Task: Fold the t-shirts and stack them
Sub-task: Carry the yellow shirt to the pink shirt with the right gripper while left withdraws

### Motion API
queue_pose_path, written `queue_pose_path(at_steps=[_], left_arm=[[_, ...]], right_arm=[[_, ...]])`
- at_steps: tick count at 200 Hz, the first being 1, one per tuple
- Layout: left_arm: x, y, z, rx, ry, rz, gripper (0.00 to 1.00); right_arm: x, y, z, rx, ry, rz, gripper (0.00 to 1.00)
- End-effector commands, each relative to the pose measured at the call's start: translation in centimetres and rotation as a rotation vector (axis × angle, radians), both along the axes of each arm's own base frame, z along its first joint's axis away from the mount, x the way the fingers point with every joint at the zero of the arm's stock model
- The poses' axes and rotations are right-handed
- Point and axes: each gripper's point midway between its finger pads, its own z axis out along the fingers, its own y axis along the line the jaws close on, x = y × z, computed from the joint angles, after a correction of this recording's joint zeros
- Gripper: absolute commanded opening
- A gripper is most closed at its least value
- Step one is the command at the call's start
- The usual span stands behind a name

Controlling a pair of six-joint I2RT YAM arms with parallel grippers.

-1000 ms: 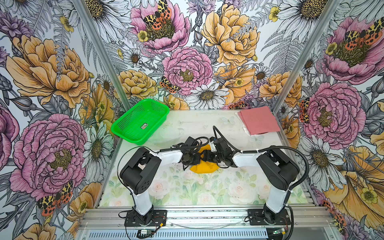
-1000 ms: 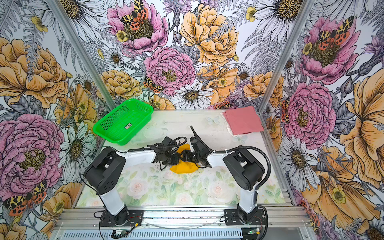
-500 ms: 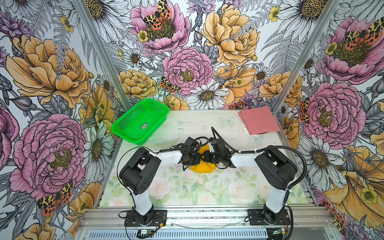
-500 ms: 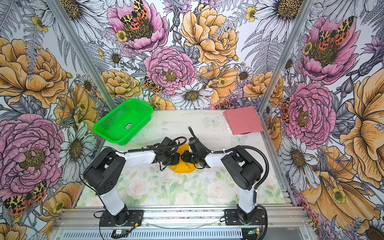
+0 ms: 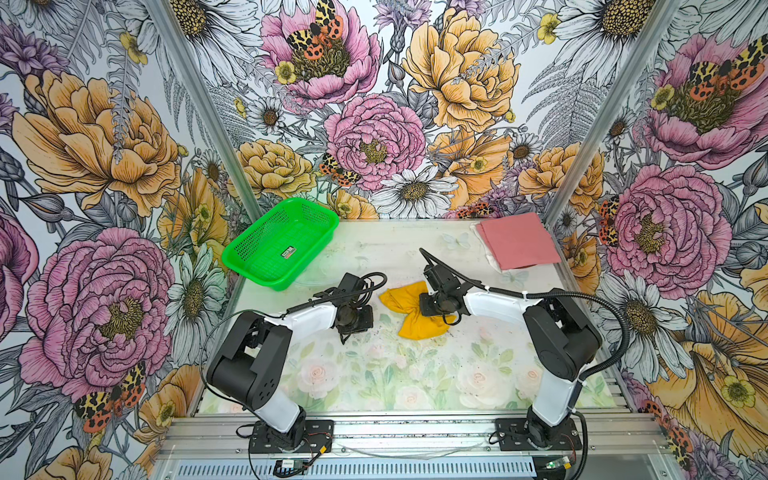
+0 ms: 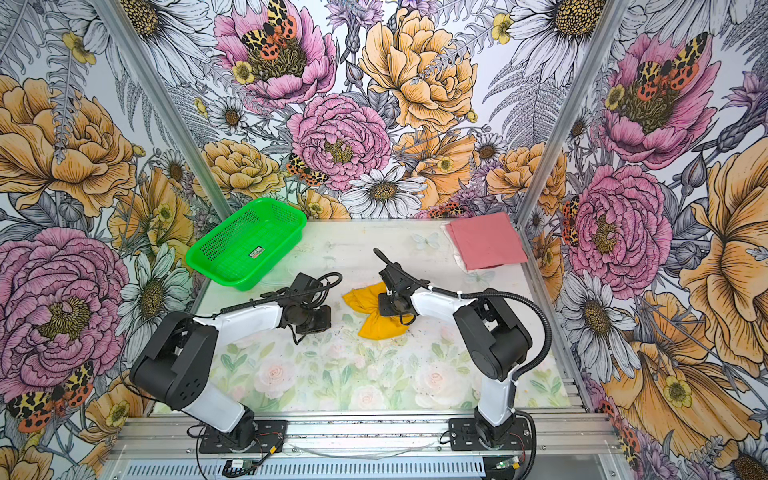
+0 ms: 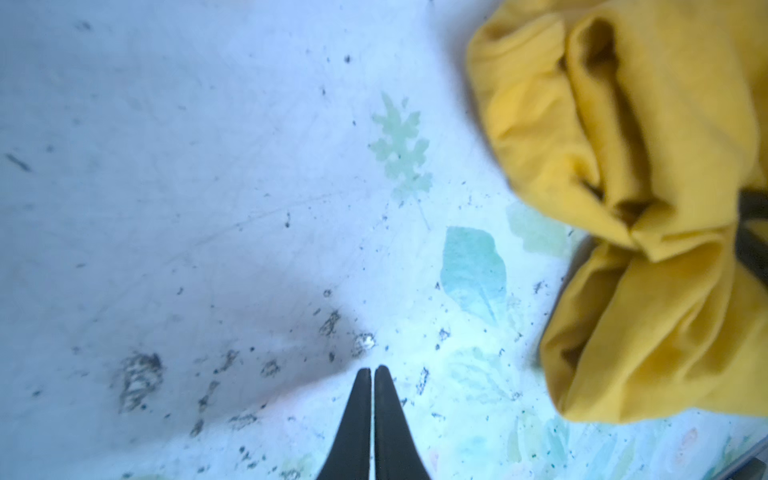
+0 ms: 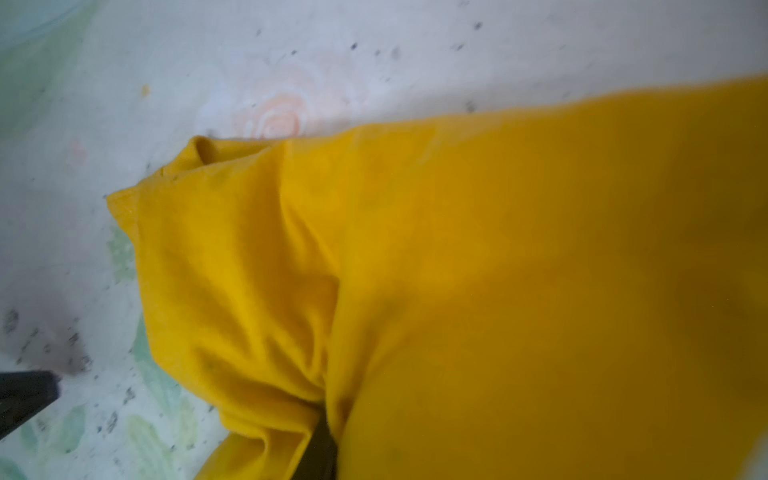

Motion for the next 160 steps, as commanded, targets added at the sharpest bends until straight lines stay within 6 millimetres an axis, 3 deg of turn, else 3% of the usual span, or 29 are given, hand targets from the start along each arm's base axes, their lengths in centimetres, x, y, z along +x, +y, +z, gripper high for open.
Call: queue_pose_path(at_steps=[1,82,160], left_arm=[[-0.7,1.0,0.0,0.029,-0.005,-0.008,0.08],[-1.4,2.1,1.4,0.013,-0.050,0.017,0.08],[-1.9,2.2,2.1,0.008,-0.079,0.020,0.08]], right_arm=[[1.9,-5.8,-0.4,-0.268,0.017,-0.009,0.00],[13.7,-14.3,7.0,-0.388,-0.151,-0.007,0.00],[21.7,-25.7,13.0,-0.338,-0.302,-0.070,0.00]])
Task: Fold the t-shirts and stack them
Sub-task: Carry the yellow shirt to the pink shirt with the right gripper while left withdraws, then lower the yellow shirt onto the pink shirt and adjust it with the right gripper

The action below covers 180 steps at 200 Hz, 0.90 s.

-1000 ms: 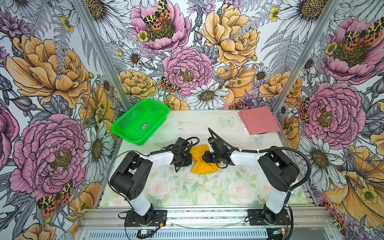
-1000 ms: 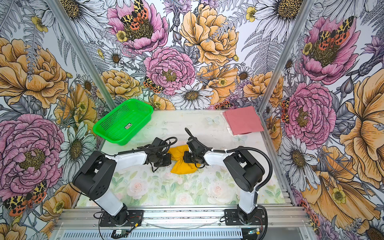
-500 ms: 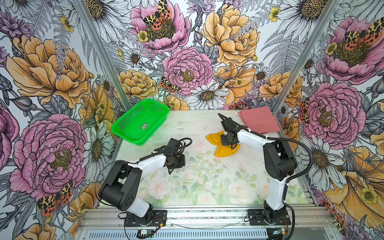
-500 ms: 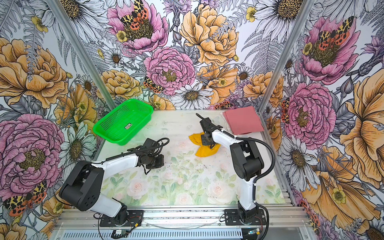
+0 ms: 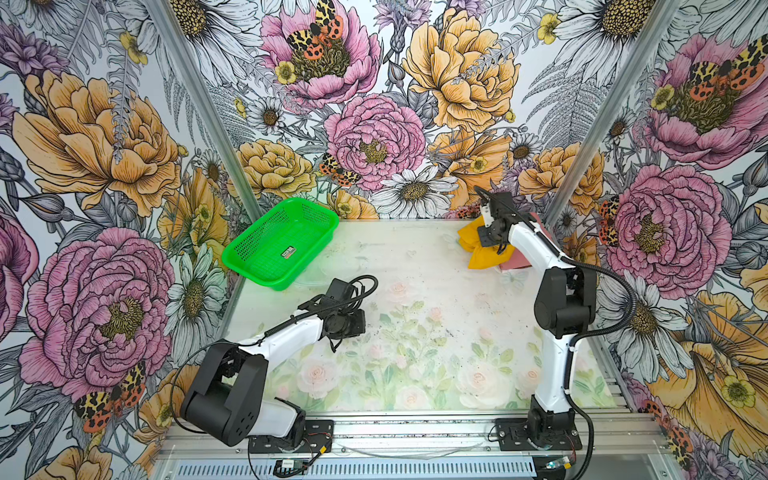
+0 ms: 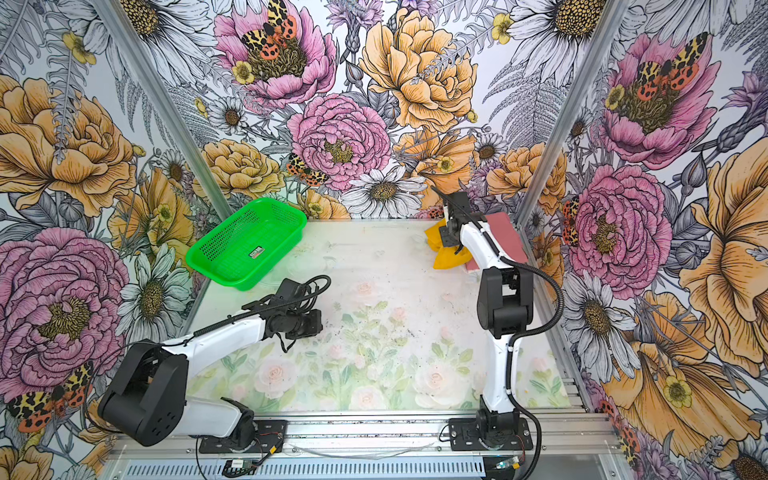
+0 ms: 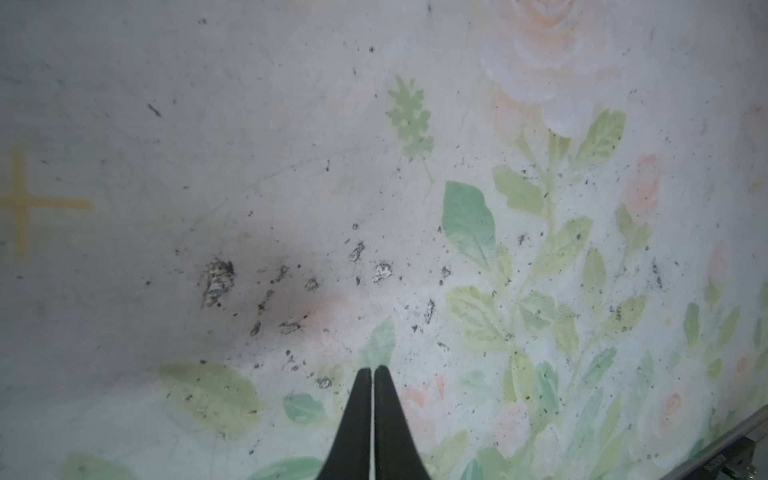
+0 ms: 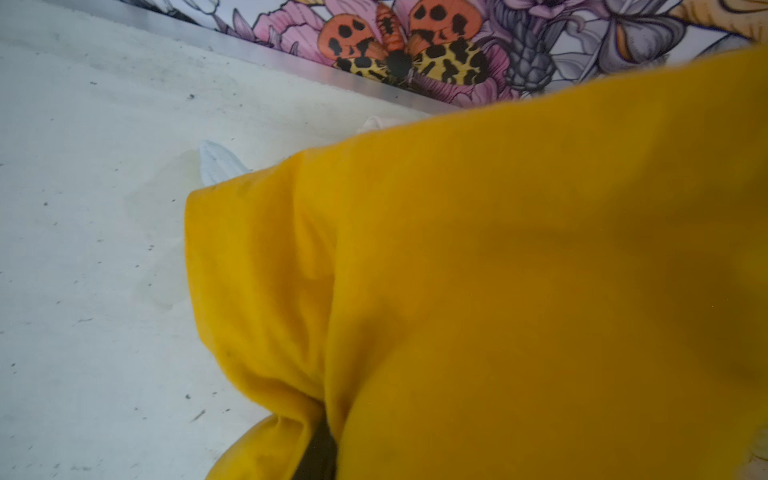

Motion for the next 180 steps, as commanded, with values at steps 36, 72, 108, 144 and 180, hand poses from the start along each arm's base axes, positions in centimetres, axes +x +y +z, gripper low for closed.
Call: queue_pose_path(at_steps=[36,72,108,144,180], left_arm=[[0.0,0.4,0.3,0.017,-0.029,0.005,0.08],[0.0,0.5,0.3,0.017,-0.025,0.013,0.08],[0.4,0.3,0.2,0.017,-0.017,0.005,0.08],[0.9,0.2,0.0,0.015,-0.009,0.001,0.08],[1.1,0.1,-0.2,0.019,-0.004,-0.003,0.09]], right_arm=[[5.1,-7.0,1.4,0.038,-0.063,-0.002,0.00],[5.4,-10.0,-1.0,0.009,-0.021,-0.046,0.00],[5.0,-12.3,-1.0,0.049,-0.027,-0.097,0.06],[4.5,-14.9,2.0,0.060,-0.089,-0.173,0.83],[3.4,-16.2,8.1,0.075,-0.198,-0.219,0.99]])
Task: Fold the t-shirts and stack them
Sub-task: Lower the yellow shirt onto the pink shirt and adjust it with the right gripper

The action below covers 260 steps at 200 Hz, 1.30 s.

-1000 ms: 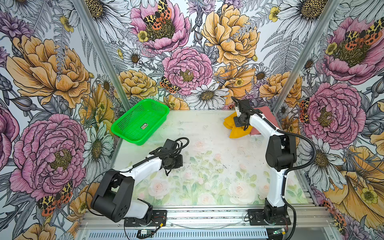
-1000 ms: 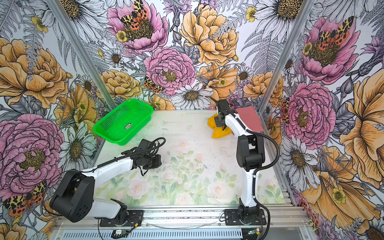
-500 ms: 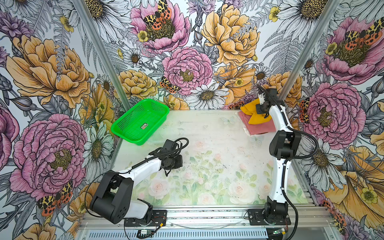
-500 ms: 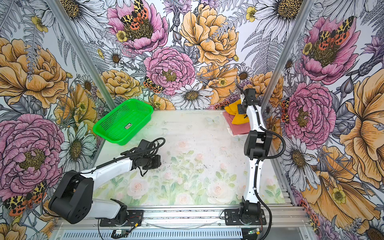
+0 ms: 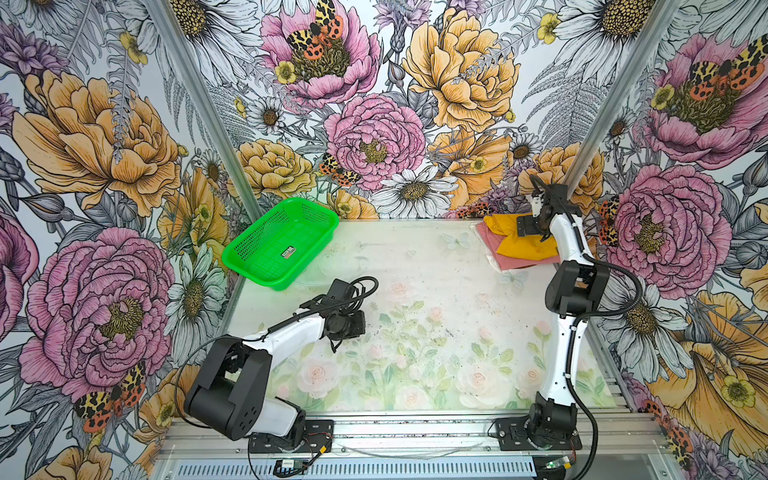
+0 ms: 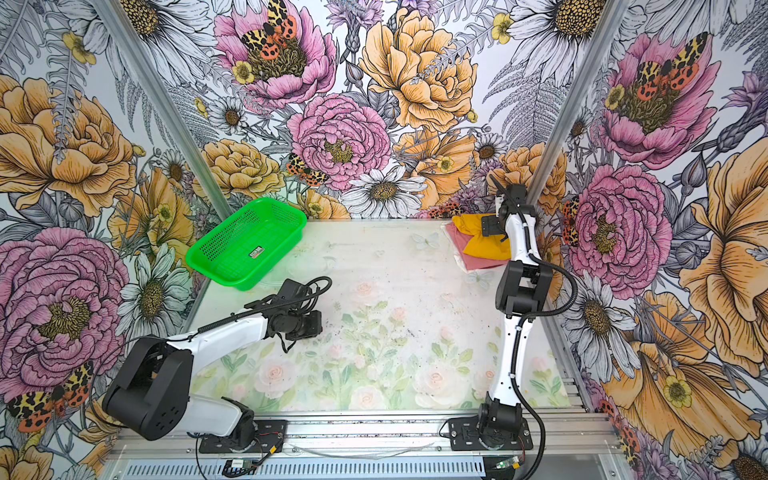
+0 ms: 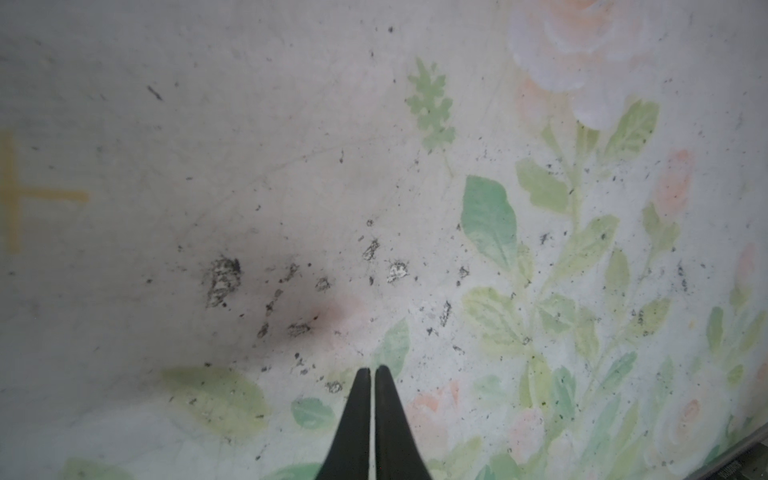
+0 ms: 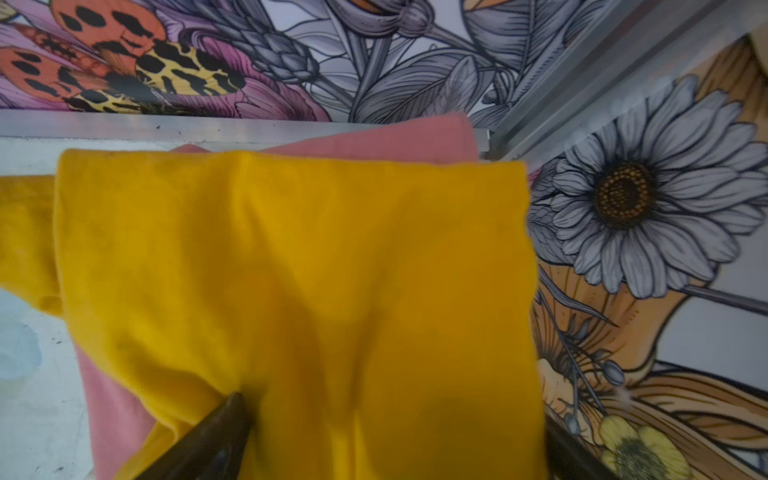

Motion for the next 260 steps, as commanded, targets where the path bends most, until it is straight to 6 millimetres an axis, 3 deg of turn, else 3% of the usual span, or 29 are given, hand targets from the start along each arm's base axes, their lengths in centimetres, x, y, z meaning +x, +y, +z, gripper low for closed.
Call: queue_pose_path(at_steps=[1,21,40,70,92,109,128,159,176,229,260], left_arm=[[1.1,-0.1,0.6,0.001,-0.027,-0.008,0.09],[1.2,-0.2,0.5,0.002,-0.025,-0.009,0.09],[1.3,-0.3,0.3,-0.001,-0.026,-0.010,0.09],[1.3,-0.5,0.0,-0.014,-0.024,-0.017,0.10],[1.6,-0.9,-0.1,-0.032,-0.029,-0.022,0.10],[1.7,-1.2,-0.2,-0.047,-0.032,-0.024,0.11],[1.7,-1.3,-0.2,-0.057,-0.040,-0.021,0.11],[1.5,-0.9,0.1,-0.072,-0.058,-0.008,0.11],[1.4,-0.6,0.1,-0.080,-0.062,0.000,0.11],[1.6,-0.1,0.4,-0.106,-0.082,0.019,0.12],[1.7,-0.1,0.7,-0.115,-0.091,0.019,0.12]], right_arm=[[-0.6,-0.5,9.4,-0.010,-0.174,-0.041,0.99],[-2.1,-0.1,11.0,0.008,-0.175,-0.066,0.99],[-4.1,0.6,11.1,0.052,-0.144,-0.096,0.99],[-6.8,3.7,8.9,0.195,-0.071,-0.110,0.95],[-7.7,6.5,6.4,0.171,0.008,-0.140,0.90],[-7.5,8.5,4.5,0.187,0.044,-0.186,0.84],[-6.7,9.4,2.2,0.227,0.072,-0.255,0.74],[-5.1,11.1,-0.9,0.264,0.106,-0.294,0.66],[-4.4,11.3,-2.3,0.269,0.118,-0.326,0.62],[-4.0,10.8,-4.0,0.204,0.123,-0.410,0.47],[-4.1,10.8,-5.3,0.189,0.152,-0.423,0.21]])
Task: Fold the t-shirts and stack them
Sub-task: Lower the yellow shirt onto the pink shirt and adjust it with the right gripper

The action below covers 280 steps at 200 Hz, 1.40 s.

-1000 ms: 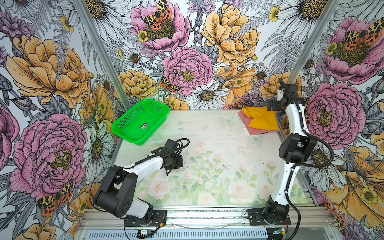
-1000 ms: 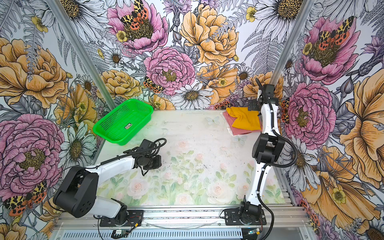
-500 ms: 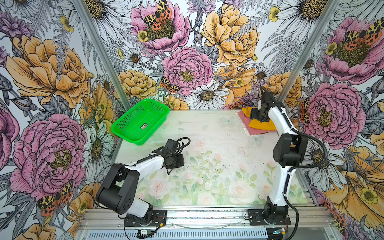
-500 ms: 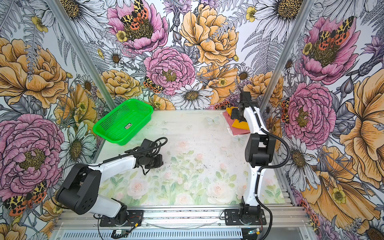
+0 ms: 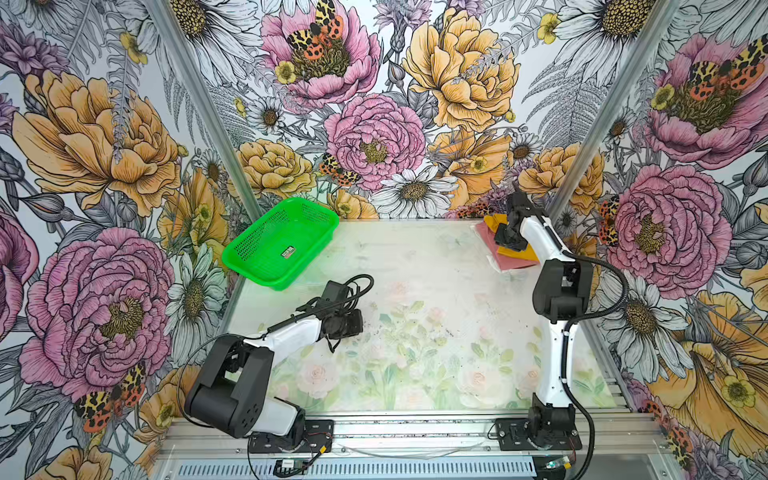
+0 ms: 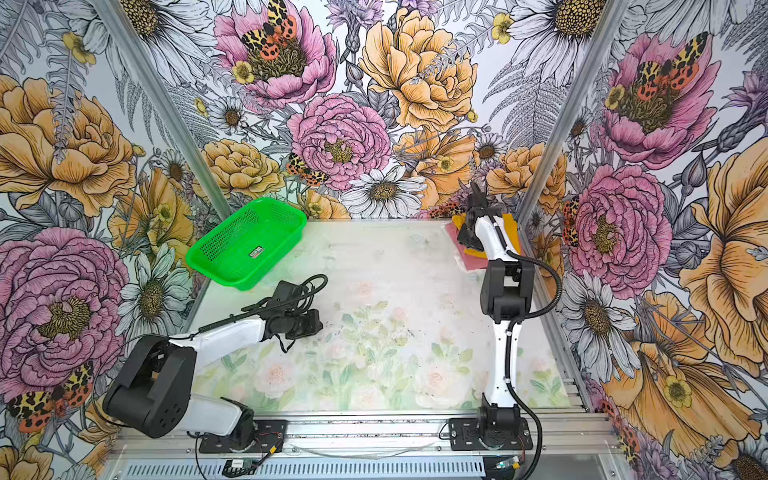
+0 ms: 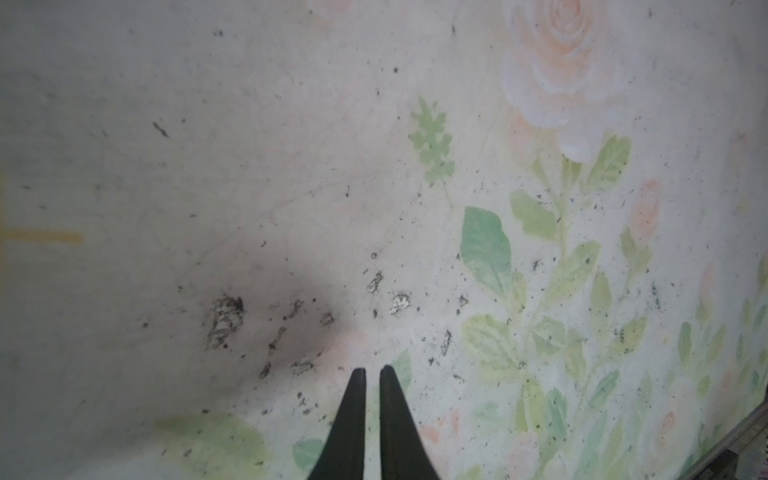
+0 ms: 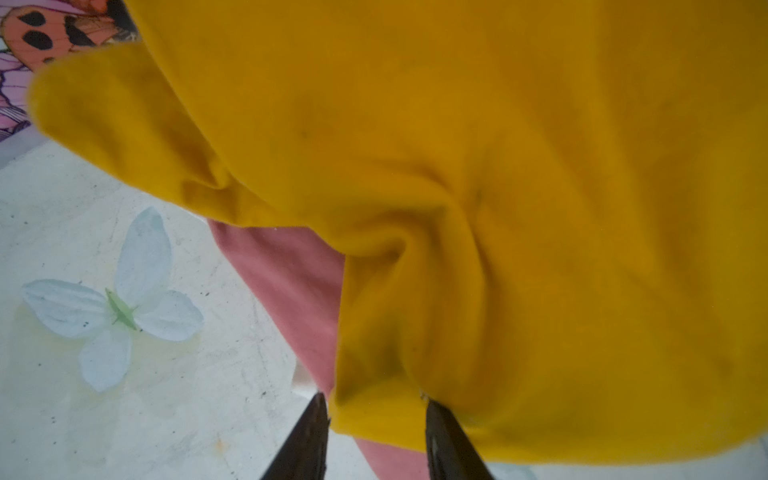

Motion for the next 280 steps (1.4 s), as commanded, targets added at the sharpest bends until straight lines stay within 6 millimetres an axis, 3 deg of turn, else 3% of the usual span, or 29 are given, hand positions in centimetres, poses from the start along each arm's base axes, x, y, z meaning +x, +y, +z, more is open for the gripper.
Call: queue_pose_path(at_steps=[1,35,53,77,97,114,197,218,250,280], left_arm=[[0.5,-0.2,1.0,-0.039,-0.040,-0.004,0.12],[0.4,-0.1,0.9,-0.038,-0.039,0.001,0.12],[0.5,-0.2,1.0,-0.042,-0.041,-0.001,0.12],[0.5,-0.2,1.2,-0.043,-0.045,-0.001,0.12],[0.5,-0.2,1.3,-0.043,-0.049,0.001,0.12],[0.5,-0.1,1.4,-0.045,-0.053,0.003,0.12],[0.4,0.0,1.5,-0.040,-0.059,0.007,0.13],[0.5,0.1,1.5,-0.041,-0.059,0.008,0.13],[0.5,0.1,1.5,-0.039,-0.059,0.011,0.13],[0.6,0.1,1.6,-0.041,-0.062,0.010,0.13]], right_arm=[[0.2,-0.3,-1.5,-0.033,0.029,-0.032,0.20],[0.1,0.1,0.7,-0.085,0.000,-0.009,0.00],[0.0,0.2,2.0,-0.089,-0.016,0.013,0.00],[-0.3,0.1,2.3,-0.091,-0.009,0.031,0.00],[-0.5,0.5,1.5,-0.075,0.015,0.051,0.21],[-0.5,0.9,0.4,-0.072,0.036,0.061,0.30],[0.7,0.7,-2.8,-0.085,0.081,0.062,0.36],[0.9,0.9,-3.3,-0.084,0.093,0.071,0.32],[0.8,1.0,-2.9,-0.102,0.095,0.076,0.00],[0.6,1.2,-0.6,-0.121,0.064,0.087,0.00]])
